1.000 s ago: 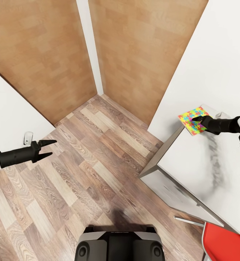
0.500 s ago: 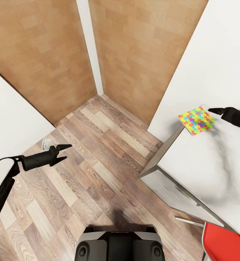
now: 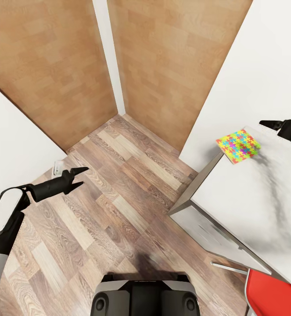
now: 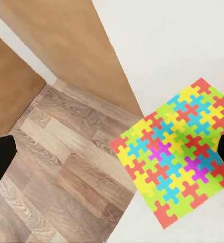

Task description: Put all the toys in the child's room - the three board games (two on the bed and one on the table), the two jigsaw puzzles on the table, and the tennis ball on the table - inside the toy box on the table in the child's room.

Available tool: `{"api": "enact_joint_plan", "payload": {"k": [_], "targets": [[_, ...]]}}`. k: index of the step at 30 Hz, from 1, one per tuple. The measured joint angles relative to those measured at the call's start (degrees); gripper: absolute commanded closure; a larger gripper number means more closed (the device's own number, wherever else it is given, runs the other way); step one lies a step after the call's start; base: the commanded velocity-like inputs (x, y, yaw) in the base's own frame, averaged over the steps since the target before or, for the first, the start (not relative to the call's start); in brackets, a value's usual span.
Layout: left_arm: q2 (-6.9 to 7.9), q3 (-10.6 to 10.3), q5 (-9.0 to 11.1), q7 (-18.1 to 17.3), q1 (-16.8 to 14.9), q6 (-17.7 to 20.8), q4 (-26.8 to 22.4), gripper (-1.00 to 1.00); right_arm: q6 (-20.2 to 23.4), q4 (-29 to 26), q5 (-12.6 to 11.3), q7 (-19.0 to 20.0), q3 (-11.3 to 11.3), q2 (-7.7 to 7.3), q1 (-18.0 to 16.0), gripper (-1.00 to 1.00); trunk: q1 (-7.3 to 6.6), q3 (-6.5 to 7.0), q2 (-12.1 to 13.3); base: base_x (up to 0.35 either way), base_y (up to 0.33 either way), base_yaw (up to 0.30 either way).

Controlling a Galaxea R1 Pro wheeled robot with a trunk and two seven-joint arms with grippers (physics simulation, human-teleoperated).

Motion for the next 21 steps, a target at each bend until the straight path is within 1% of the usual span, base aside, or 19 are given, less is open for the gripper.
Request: {"api": "enact_joint_plan", "payload": {"k": [11,21], "targets": [[0.01,0.01,0.01,0.0,0.0,0.0,0.0,-1.0,0.0,-0.64,0.03,0.0,0.0,0.0,-3.39,-1.0,0.0,0.0,0.0,0.0,0.0,0.0],[0.01,0.01,0.01,0.0,0.0,0.0,0.0,-1.0,0.01,-0.64,0.03,0.0,0.0,0.0,-3.39,-1.0,0.0,0.0,0.0,0.0,0.0,0.0]]}}
